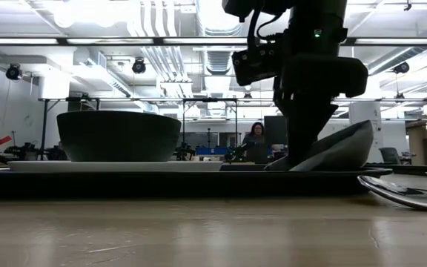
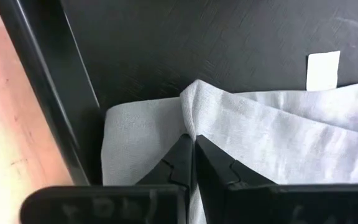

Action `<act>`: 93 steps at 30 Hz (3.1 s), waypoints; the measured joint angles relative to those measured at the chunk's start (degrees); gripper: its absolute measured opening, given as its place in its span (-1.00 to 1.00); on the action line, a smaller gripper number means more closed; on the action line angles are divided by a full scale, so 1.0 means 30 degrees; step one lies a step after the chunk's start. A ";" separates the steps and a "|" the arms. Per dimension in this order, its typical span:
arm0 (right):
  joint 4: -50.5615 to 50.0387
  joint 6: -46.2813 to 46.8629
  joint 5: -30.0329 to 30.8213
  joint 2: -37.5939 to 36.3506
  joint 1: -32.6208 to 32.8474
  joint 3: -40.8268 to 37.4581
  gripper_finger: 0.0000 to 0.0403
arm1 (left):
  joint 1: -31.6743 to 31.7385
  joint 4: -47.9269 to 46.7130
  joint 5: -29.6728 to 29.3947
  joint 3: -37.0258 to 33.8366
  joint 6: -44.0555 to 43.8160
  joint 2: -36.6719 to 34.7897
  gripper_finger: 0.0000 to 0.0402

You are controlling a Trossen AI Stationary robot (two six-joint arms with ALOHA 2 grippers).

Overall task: Set up tray
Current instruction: Put the gray table napkin on the black tray to the right of the white plate

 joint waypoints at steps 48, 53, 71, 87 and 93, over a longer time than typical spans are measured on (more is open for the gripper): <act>0.9278 -0.9619 -0.1650 -0.0510 0.1167 -0.0843 -0.96 | -0.0007 0.0007 0.0000 0.0000 0.0003 0.0000 -0.58; 0.9737 -1.0171 -0.1764 -0.0510 0.1160 -0.1049 -0.96 | 0.0000 0.0004 0.0000 0.0000 -0.0004 0.0000 -0.58; 1.2090 -1.1086 -0.3924 -0.0510 0.1160 -0.1350 -0.96 | -0.0007 0.0004 0.0000 0.0000 0.0000 0.0000 -0.58; 1.3589 -1.0113 -0.4421 -0.0510 0.0968 -0.2288 -0.96 | -0.0002 -0.0006 0.0000 0.0000 0.0002 0.0000 -0.58; 1.3606 -0.8893 -0.3808 -0.0510 0.0771 -0.2281 -0.95 | -0.0004 -0.0003 0.0000 0.0000 -0.0003 -0.0001 -0.58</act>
